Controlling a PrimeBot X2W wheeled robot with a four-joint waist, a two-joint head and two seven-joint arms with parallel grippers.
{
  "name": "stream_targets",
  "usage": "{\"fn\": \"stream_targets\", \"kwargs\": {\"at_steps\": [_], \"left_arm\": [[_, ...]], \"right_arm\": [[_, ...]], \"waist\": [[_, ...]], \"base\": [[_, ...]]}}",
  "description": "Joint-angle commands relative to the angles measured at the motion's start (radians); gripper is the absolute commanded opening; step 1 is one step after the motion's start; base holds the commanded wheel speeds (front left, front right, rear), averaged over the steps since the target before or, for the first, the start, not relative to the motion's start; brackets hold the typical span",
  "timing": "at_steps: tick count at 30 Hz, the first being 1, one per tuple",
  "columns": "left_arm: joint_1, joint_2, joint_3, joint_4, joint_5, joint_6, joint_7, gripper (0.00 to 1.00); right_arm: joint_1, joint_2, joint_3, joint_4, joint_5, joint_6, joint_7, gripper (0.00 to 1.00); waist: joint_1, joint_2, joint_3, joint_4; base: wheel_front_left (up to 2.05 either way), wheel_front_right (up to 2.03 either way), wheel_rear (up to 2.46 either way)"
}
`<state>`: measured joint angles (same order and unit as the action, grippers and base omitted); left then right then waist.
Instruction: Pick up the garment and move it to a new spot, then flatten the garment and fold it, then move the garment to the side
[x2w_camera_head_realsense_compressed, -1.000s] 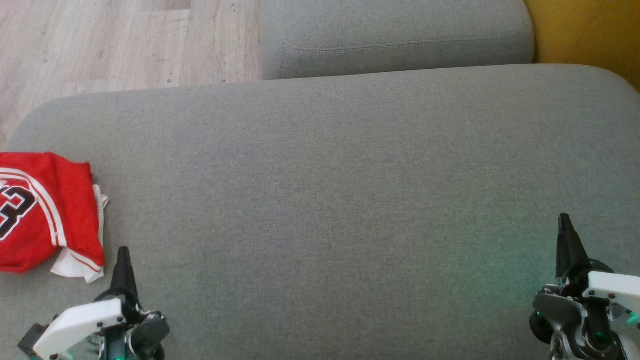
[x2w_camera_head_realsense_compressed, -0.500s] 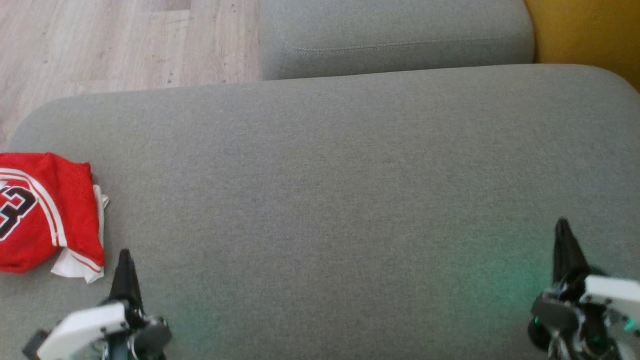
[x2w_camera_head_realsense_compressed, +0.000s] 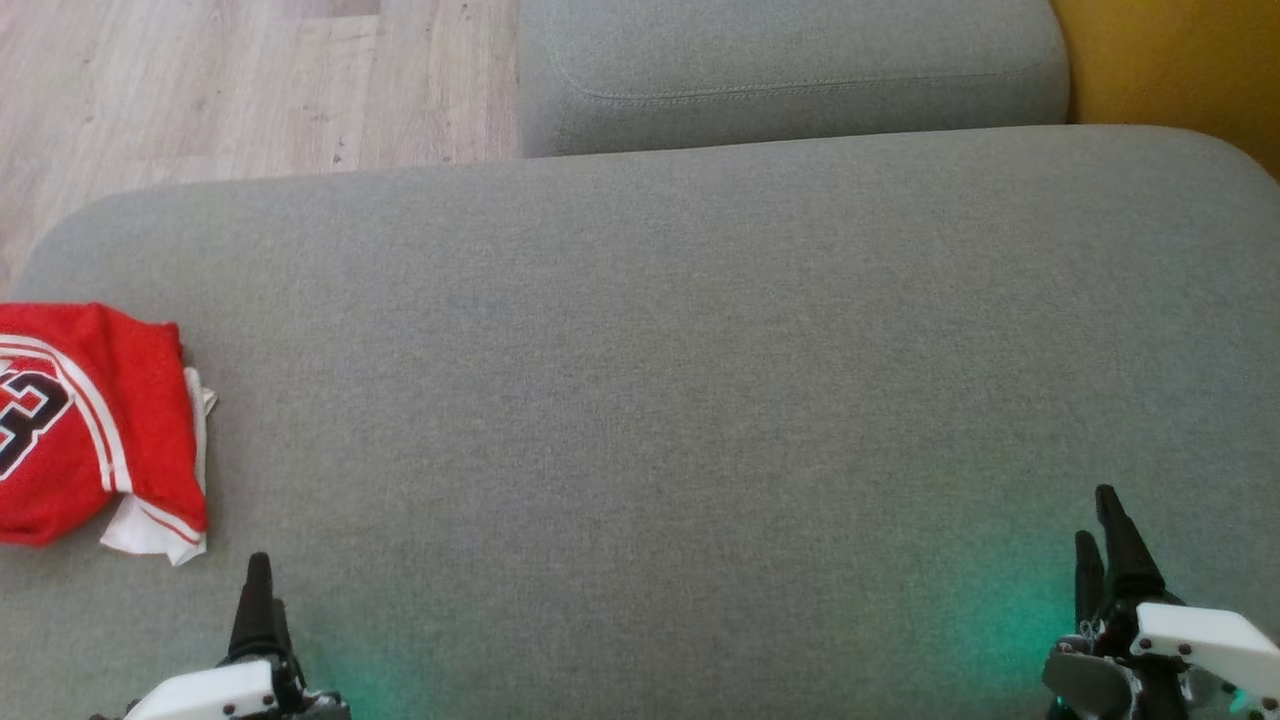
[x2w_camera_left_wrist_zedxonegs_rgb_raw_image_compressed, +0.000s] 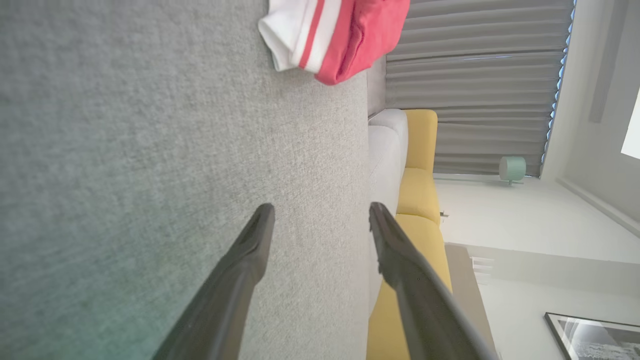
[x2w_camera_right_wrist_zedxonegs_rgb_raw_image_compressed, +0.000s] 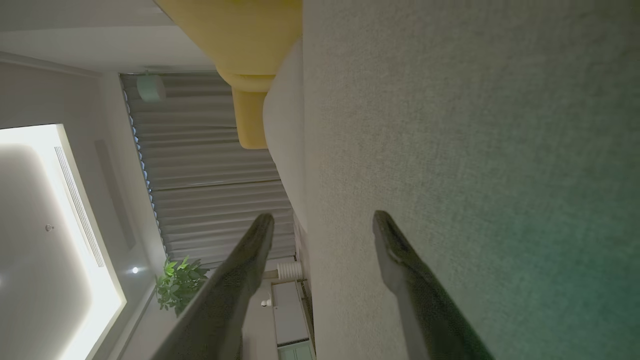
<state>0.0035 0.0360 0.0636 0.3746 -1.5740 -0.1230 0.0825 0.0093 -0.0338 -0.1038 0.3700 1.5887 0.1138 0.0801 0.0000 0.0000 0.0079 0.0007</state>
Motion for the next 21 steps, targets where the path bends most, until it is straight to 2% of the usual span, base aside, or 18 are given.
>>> {"fn": "stream_targets", "kwargs": {"at_steps": [1,21], "left_arm": [[-0.051,0.013,0.000,-0.033,0.035,-0.001,-0.014,1.00],[-0.096,0.031,-0.028,-0.021,0.311,-0.002,-0.069,1.00]], "right_arm": [[-0.058,-0.017,0.006,-0.032,-0.025,0.002,-0.015,1.00],[-0.119,-0.025,0.041,-0.025,-0.283,0.004,-0.070,1.00]], "waist": [[0.0000,0.0000,0.002,0.000],[0.0000,0.0000,0.020,0.006]], "base": [[0.00,0.00,0.00],[0.00,0.00,0.00]]}}
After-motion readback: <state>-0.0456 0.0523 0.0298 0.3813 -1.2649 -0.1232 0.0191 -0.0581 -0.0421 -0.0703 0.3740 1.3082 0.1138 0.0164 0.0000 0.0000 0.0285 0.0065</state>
